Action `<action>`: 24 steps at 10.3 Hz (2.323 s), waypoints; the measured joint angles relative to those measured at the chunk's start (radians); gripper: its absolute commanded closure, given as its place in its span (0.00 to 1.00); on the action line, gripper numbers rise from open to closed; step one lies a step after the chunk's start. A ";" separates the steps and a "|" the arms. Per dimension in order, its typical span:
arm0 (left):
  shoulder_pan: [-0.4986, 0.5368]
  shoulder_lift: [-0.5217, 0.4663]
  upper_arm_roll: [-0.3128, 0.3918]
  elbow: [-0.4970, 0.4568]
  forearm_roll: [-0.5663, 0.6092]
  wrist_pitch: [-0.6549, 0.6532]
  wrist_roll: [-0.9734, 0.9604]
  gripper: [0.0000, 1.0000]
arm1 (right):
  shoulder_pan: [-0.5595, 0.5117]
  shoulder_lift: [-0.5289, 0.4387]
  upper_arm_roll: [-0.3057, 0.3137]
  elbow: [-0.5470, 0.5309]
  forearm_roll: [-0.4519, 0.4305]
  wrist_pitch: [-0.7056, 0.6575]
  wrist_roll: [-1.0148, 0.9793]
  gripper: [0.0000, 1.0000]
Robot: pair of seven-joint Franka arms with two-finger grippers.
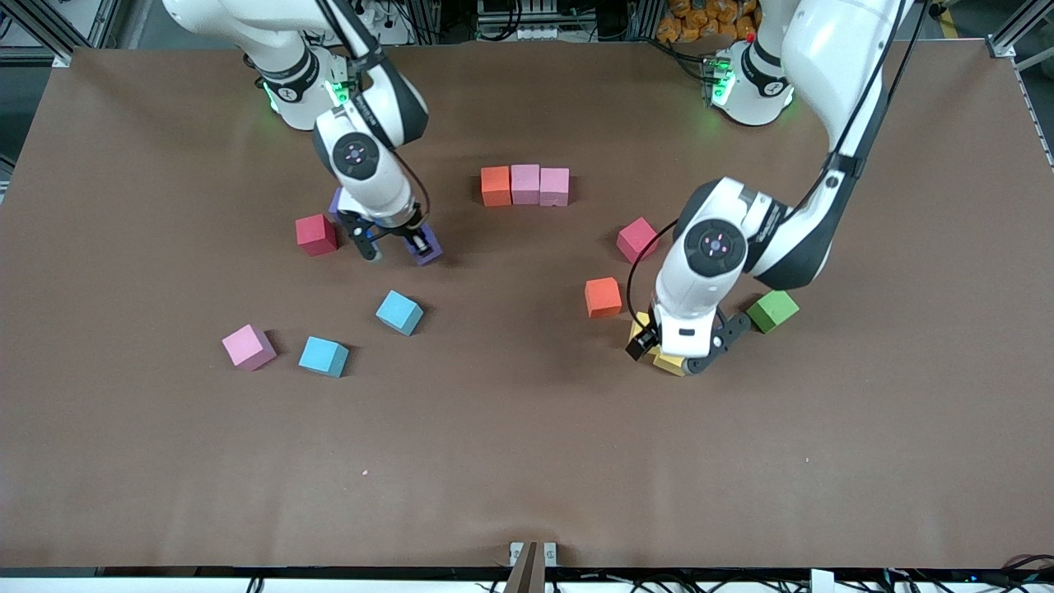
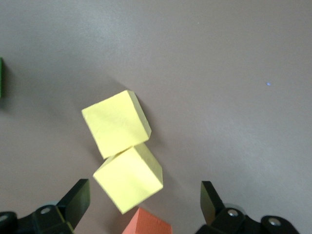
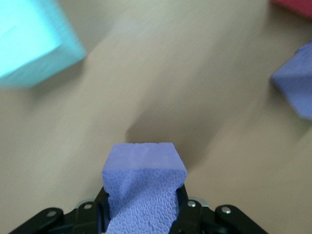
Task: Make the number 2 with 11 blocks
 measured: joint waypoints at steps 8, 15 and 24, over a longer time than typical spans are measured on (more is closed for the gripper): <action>-0.007 0.079 0.018 0.032 -0.140 0.002 -0.425 0.01 | 0.265 0.304 0.007 0.582 -0.050 -0.284 -0.089 0.78; -0.016 0.083 0.019 -0.046 -0.142 0.000 -0.501 0.00 | 0.372 0.407 0.007 0.736 -0.149 -0.387 -0.501 0.70; -0.015 0.093 0.024 -0.046 -0.132 0.000 -0.412 0.64 | 0.368 0.448 -0.009 0.752 -0.172 -0.390 -0.555 0.70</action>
